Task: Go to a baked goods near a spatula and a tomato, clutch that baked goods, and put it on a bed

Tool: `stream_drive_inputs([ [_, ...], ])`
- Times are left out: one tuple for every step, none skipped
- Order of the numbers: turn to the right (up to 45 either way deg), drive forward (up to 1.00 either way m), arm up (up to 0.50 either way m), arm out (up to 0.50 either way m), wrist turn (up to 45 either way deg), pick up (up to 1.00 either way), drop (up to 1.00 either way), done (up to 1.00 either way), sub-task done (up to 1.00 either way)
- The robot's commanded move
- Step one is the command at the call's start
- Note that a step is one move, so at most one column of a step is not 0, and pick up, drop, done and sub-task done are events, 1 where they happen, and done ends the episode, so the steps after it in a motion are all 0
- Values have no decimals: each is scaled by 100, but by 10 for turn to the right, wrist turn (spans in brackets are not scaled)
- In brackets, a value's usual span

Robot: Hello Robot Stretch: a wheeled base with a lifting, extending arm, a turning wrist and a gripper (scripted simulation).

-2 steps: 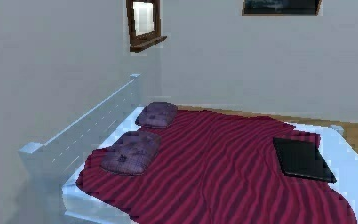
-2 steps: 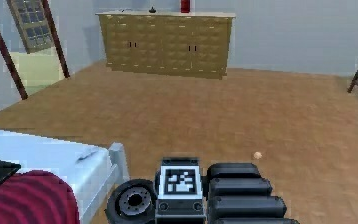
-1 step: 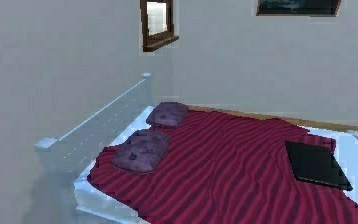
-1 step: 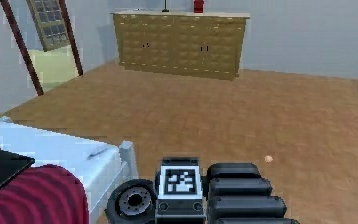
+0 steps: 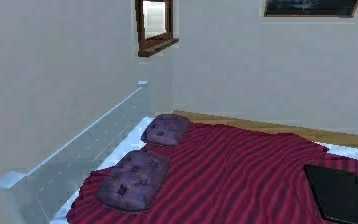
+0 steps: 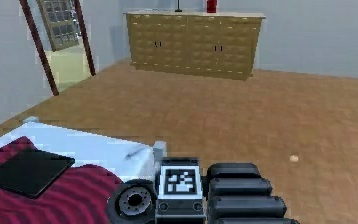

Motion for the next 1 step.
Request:
stream_drive_inputs([
  [390,0,0,0,0,0,0,0,0],
])
